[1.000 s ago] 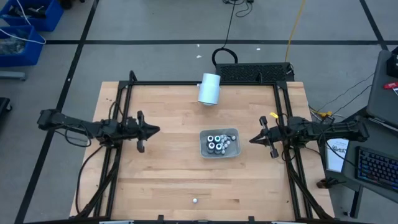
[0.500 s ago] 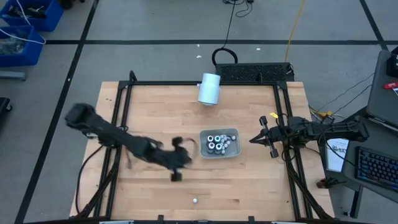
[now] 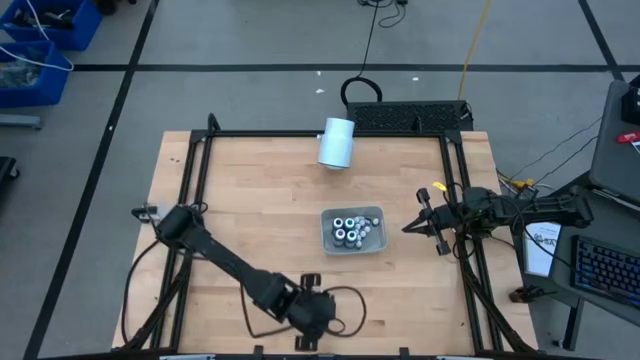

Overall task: Pick & Place food coloring
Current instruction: Put the small violet food coloring bottle into the gray bin

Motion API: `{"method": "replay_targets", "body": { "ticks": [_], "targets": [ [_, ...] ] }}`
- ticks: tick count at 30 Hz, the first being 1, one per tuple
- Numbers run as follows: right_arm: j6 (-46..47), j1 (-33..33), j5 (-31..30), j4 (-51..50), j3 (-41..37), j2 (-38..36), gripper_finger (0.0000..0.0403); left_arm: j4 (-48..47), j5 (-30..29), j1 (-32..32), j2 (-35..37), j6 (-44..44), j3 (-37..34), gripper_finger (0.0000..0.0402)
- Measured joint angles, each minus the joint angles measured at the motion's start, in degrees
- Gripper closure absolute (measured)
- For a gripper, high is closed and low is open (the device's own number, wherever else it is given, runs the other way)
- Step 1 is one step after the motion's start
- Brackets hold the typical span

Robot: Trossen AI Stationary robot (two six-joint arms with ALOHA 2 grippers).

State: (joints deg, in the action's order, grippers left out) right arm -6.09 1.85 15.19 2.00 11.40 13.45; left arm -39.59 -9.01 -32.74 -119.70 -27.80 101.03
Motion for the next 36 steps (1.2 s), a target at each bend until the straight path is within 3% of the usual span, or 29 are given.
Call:
{"method": "replay_targets", "body": {
  "ticks": [6,14,25,36],
  "targets": [
    [-2.6,0.0,-0.2,0.3,0.0,0.0,0.0403,-0.8,3.9,-1.8,-3.5,-0.5,0.6,0.0188],
    [-2.8,0.0,-0.2,1.1,0.0,0.0,0.0403,-1.3,3.4,-1.6,-7.1,-0.8,0.5,0.0157],
    [-3.5,0.0,-0.3,1.2,0.0,0.0,0.0403,-3.1,4.5,-0.5,-7.8,0.8,0.5,0.0157],
    [-3.6,0.0,-0.3,1.1,0.0,0.0,0.0403,-3.3,6.1,-0.7,-7.9,2.0,0.2,0.0215]
  ]
}}
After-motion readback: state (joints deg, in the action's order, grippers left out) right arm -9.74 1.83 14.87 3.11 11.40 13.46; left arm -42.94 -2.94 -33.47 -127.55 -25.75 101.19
